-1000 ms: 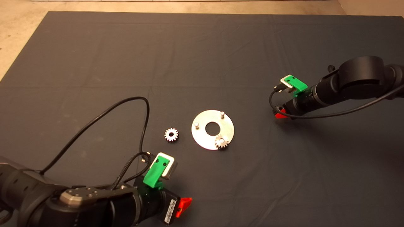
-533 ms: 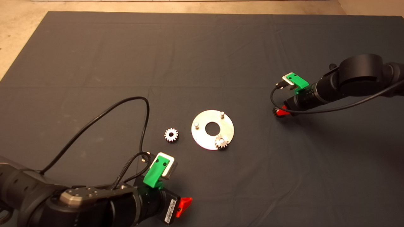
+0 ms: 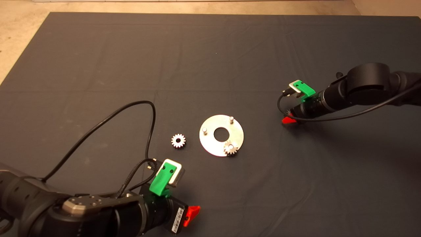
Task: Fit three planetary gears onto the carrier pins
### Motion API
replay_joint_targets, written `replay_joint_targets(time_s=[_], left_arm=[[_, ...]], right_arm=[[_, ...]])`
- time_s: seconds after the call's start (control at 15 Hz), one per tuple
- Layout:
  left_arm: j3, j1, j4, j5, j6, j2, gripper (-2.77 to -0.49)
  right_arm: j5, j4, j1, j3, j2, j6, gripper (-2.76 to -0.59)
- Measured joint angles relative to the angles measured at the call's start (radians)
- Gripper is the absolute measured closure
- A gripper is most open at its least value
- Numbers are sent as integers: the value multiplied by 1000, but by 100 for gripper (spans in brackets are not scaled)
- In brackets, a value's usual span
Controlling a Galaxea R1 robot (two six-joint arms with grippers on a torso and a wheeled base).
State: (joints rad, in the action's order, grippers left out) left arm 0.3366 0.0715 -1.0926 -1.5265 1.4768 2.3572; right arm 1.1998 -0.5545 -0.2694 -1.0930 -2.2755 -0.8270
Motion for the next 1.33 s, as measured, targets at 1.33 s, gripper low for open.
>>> replay_joint_targets(time_s=[1.33], left_arm=[[0, 0, 0, 0, 0, 0, -236]], right_arm=[[-1, 1, 0, -23, -4, 15, -112]])
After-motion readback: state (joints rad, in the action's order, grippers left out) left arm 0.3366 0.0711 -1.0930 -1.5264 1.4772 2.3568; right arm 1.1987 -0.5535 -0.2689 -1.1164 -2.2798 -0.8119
